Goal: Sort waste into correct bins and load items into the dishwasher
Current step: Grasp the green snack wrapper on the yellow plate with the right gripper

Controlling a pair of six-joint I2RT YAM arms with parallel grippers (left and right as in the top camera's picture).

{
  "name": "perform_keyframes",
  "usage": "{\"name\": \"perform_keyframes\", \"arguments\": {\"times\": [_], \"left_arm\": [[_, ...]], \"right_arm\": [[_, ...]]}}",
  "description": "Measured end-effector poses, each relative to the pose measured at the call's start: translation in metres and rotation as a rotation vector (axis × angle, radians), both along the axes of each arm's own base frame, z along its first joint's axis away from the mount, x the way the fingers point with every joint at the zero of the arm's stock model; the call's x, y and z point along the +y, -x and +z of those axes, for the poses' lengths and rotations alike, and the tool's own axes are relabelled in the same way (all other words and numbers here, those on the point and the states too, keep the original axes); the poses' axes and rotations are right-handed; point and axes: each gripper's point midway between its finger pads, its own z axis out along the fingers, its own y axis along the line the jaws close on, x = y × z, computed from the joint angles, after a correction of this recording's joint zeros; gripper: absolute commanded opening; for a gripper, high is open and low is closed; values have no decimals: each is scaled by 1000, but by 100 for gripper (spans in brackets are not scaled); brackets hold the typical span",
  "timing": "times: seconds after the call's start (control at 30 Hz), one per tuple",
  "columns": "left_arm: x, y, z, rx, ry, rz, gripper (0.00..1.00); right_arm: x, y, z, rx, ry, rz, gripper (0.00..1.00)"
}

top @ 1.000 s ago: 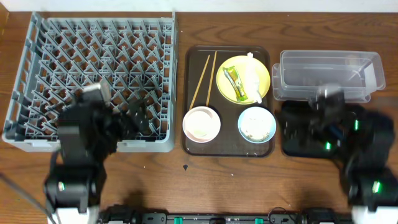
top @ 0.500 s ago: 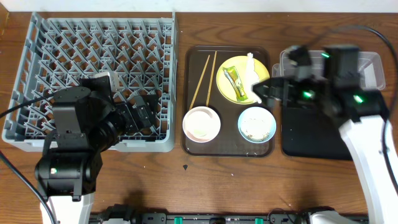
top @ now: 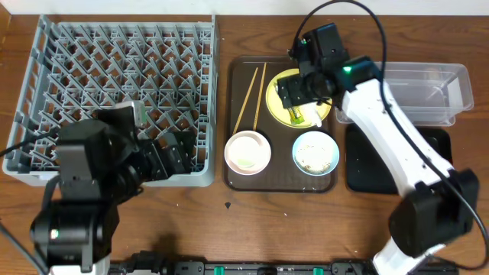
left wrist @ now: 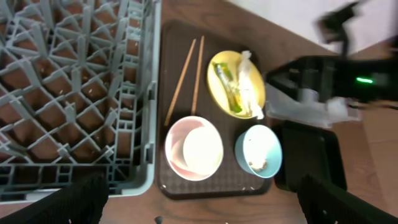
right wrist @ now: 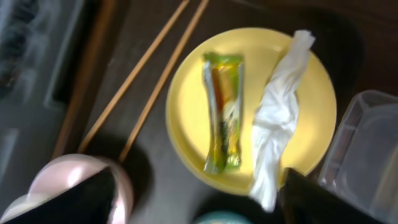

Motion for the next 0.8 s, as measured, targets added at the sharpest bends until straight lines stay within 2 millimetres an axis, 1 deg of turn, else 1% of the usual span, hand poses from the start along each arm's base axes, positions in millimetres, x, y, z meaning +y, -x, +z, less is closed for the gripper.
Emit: {"name": "perform_keyframes", "arguments": {"times": [0.03,0.07,0.13,0.23,0.3,0.33,0.4,0.43,0.47,0.5,0.63,0.7,0.73,0.8], "left_arm": [[-1,3,4,-16,3,-3,98],[-1,6,7,-32,4,-5,98],[-1,12,15,-66,5,-6,98],[-1,19,24,-106,5,-7,98],[-1,21,26,-115,6,-7,98],[-2,21,25,-113,6,-8,98],[-2,20,24,-106,7,-9,98],[-2,20,24,-104,7,-9,98],[-2,19,23,-102,7,-9,98],[-2,19,23,-100,7,-9,98],[-2,19,23,-99,7,-9,98],[-2,19,23,-98,7,-9,98],[-2,19,23,-98,7,-9,98],[-2,19,23,-97,7,-9,98]], "right_arm": [[1,-6,-7,-1,6,-7,69],[2,-11,-17,1,14,-13,63],[3,-19,-39,21,28,-21,56],[5,-28,-79,68,52,-31,55],[5,-29,-107,109,66,-44,53],[5,-29,-120,130,74,-50,50],[5,-28,-137,156,84,-56,21],[4,-27,-143,168,88,-58,10],[2,-26,-148,176,98,-62,4],[2,-26,-148,178,98,-70,1],[0,-20,-145,197,101,-72,1],[0,-20,-137,191,96,-78,1],[-1,-20,-128,183,85,-90,1],[-4,-22,-101,150,52,-130,1]]}}
